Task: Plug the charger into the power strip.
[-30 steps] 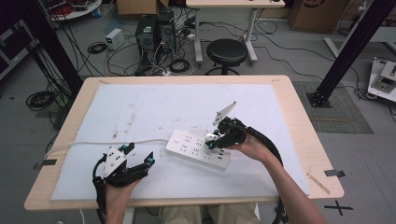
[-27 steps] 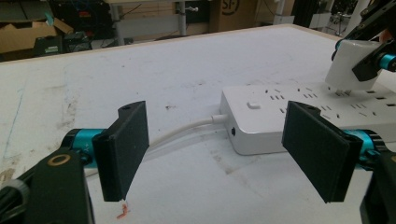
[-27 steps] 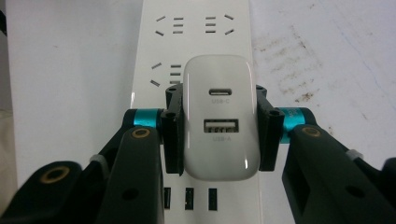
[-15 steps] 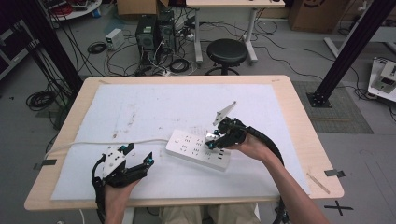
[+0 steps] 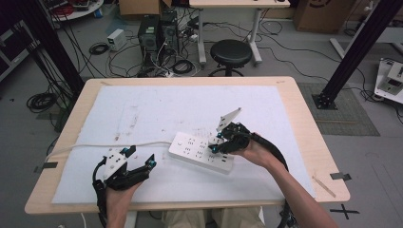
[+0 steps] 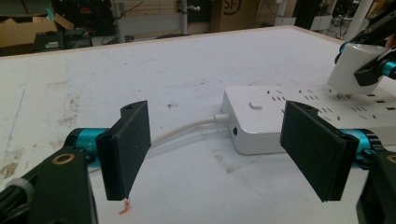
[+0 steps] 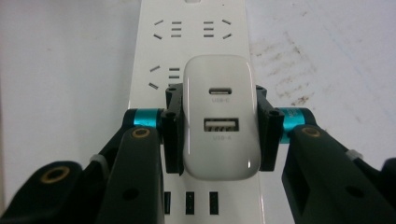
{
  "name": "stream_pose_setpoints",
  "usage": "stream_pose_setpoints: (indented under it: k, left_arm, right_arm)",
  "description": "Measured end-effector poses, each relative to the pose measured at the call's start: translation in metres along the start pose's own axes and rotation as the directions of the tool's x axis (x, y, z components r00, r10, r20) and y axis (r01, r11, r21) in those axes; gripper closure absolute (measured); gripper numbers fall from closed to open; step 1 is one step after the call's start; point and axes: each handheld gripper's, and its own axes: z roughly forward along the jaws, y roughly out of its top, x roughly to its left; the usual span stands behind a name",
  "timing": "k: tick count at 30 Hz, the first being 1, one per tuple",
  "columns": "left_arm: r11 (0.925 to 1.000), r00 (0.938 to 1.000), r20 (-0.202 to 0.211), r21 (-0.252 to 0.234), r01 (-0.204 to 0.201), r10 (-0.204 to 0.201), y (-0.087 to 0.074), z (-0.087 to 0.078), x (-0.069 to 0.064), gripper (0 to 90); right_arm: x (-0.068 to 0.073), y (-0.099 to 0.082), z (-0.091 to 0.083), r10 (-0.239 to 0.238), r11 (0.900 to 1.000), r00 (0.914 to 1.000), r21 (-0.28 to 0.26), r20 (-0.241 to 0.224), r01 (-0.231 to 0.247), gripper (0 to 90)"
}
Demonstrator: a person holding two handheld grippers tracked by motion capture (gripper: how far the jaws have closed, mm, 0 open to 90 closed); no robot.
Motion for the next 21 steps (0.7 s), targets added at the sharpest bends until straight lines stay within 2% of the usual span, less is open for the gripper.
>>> stream_pose_setpoints:
  k: [7,10,11,13,17,21]
  left_arm:
    - [1.0,1.0,0.001,0.003,-0.002,0.002,0.0003,0.0003,0.0001,24.6]
    - [1.0,1.0,0.002,0.0,-0.009,0.009,0.0013,-0.0006,-0.0005,24.6]
    - [1.0,1.0,0.0,-0.002,-0.008,0.008,0.0009,-0.001,-0.0001,24.6]
    - [1.0,1.0,-0.001,0.002,-0.002,0.002,-0.0002,-0.0023,0.0009,24.6]
    - [1.0,1.0,-0.002,0.004,0.002,-0.002,-0.0023,-0.0039,0.0015,24.6]
    - [1.0,1.0,-0.004,0.004,0.001,-0.001,-0.003,-0.0036,0.0013,24.6]
  right_arm:
    - [-0.0006,-0.0023,0.003,-0.007,0.9997,1.0,-0.021,-0.007,0.007,64.0]
    - [-0.0052,-0.0036,0.0037,0.001,0.9995,0.9994,-0.032,-0.034,-0.003,64.0]
    - [-0.0038,-0.0028,0.0037,-0.018,0.9994,0.9995,-0.029,-0.025,0.017,64.0]
    - [-0.0018,-0.0038,0.0038,-0.011,0.9994,0.9998,-0.033,-0.018,0.01,64.0]
    - [0.0019,-0.0047,0.0041,-0.037,0.9985,0.9993,-0.041,0.009,0.037,64.1]
    - [0.0034,-0.0048,0.0045,-0.041,0.9982,0.9991,-0.043,0.013,0.041,64.1]
